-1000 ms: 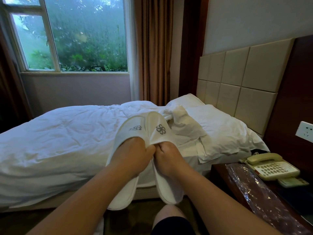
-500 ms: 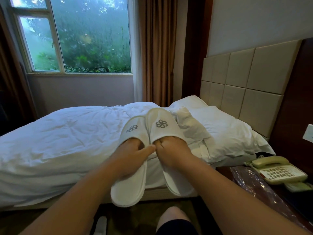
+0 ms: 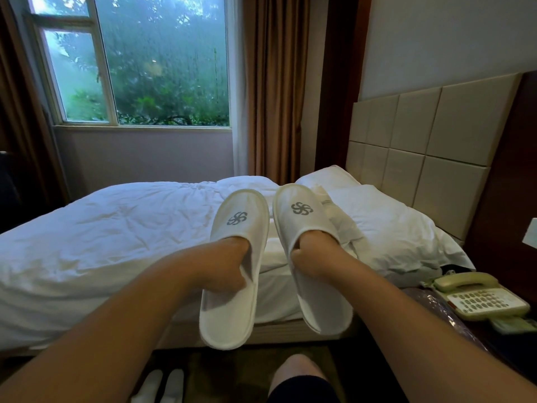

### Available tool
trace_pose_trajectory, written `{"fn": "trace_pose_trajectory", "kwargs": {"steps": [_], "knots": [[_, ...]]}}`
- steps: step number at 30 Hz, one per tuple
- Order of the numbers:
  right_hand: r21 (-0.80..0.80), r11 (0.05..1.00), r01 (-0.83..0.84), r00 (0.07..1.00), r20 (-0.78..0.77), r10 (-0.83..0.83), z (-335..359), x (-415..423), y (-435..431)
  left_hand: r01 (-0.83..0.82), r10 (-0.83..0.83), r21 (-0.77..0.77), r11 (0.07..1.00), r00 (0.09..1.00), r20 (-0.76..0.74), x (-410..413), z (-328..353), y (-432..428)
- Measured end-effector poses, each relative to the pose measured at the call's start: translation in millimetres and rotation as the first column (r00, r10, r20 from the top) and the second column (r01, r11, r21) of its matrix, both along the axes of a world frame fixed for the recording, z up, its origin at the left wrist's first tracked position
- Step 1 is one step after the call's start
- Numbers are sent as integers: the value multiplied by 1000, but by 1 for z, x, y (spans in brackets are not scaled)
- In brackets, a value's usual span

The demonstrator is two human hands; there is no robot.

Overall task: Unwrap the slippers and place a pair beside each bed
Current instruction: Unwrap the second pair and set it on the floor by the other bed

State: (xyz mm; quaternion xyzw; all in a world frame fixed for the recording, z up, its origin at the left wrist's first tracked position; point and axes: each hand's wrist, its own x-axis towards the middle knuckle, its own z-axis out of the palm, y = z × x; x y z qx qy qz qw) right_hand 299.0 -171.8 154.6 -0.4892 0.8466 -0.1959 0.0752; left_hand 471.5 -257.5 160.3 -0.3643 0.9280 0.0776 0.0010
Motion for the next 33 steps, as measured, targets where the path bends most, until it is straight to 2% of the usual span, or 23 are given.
{"fn": "trace_pose_trajectory", "kwargs": {"steps": [4, 10, 14, 15, 17, 18, 19, 21, 24, 27, 29, 32, 33], "knots": [[150, 989, -11, 999, -35, 17, 3, 2, 4, -4, -5, -82, 997, 995, -101, -5, -6, 3], [273, 962, -31, 994, -95, 59, 13, 2, 10, -14, -2, -154, 988, 995, -103, -8, -9, 8], [333, 943, 10, 1000, 13, -15, 13, 4, 5, -88, 54, -198, 976, 984, -171, -12, -11, 7], [255, 967, 2, 1000, -5, -1, 12, 3, 5, -110, 66, -187, 976, 973, -222, -13, -11, 7], [12, 1000, -27, 986, -164, 28, 7, 2, 0, -142, 86, -137, 980, 932, -352, -15, -13, 7], [-20, 999, -30, 983, -180, 26, 6, 4, 0, -144, 82, -123, 982, 908, -411, -16, -13, 8], [20, 1000, 1, 995, -101, 1, 4, 6, -5, -137, 70, -115, 984, 887, -456, -17, -14, 9], [199, 980, 29, 999, 38, -38, -1, 8, -13, -115, 47, -105, 988, 864, -501, -18, -15, 10], [90, 995, 40, 998, 38, -43, -3, 5, -19, -116, 54, -95, 989, 866, -498, -16, -13, 12], [197, 979, 43, 993, 100, -64, -5, 4, -22, -105, 40, -107, 989, 874, -485, -14, -10, 15], [180, 983, 33, 993, 105, -53, -4, 5, -25, -112, 47, -112, 987, 881, -470, -14, -9, 16], [139, 990, -28, 998, 61, 20, -3, 14, -14, -119, 69, -88, 989, 897, -436, -14, -8, 20], [64, 996, -59, 998, 23, 57, -5, 17, -9, -100, 49, -95, 990, 898, -436, -13, -9, 21]]}}
